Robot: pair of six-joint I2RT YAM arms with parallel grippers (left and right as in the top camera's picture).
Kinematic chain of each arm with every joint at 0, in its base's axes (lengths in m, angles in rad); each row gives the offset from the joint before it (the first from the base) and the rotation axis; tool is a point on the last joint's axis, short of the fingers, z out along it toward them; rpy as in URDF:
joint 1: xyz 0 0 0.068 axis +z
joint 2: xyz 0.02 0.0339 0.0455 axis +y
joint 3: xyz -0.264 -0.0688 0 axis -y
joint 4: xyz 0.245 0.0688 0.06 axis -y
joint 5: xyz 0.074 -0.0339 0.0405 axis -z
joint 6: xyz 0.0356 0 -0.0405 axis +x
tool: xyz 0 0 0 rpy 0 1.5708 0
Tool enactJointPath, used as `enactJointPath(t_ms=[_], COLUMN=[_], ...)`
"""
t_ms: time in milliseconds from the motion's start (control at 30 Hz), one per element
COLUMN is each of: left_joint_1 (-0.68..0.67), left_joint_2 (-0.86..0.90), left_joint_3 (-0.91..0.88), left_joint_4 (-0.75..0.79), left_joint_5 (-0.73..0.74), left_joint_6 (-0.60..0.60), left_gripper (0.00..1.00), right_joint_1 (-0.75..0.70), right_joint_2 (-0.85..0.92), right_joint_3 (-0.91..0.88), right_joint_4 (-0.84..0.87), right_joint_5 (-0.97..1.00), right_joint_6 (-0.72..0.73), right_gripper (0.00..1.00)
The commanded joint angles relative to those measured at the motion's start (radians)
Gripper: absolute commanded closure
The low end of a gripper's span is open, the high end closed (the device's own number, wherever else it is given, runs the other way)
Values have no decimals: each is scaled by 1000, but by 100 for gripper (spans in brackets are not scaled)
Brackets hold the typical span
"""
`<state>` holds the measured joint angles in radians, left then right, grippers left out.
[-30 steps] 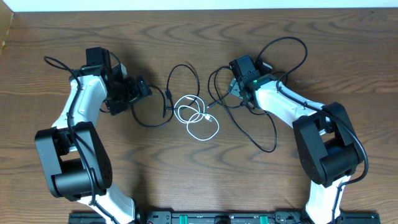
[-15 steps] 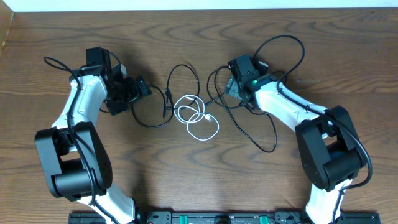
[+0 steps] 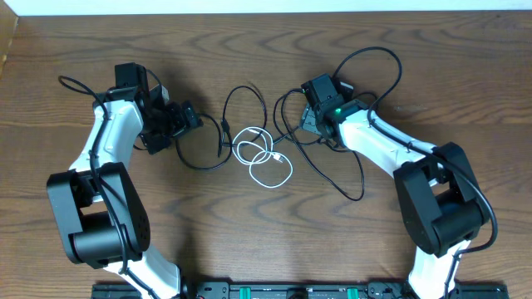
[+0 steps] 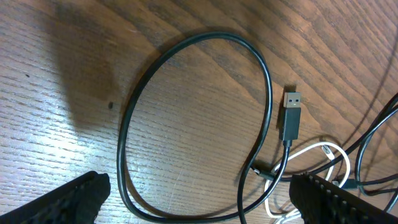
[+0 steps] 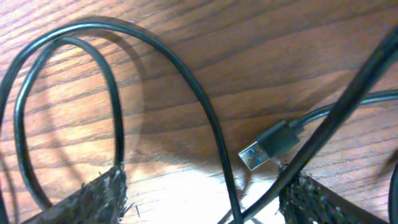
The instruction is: Untangle cables
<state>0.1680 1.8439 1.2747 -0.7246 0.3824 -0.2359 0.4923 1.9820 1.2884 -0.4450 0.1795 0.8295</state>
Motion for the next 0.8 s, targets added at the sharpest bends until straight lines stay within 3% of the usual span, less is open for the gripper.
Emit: enactJointPath(t_ms=[0, 767], left_joint_1=[-2, -14], left_joint_2=[-7, -7], left_joint_3=[-11, -11], left_joint_4=[3, 4], left_joint_5=[-10, -10], left_joint_6=[-3, -6], left_gripper=[2, 2], right_joint_1=[7, 28], right_joint_2=[-41, -31], right_joint_3=[0, -1], right_joint_4=[0, 27], right_joint_5=[8, -13], right_joint_6=[-19, -15], right_gripper=[23, 15])
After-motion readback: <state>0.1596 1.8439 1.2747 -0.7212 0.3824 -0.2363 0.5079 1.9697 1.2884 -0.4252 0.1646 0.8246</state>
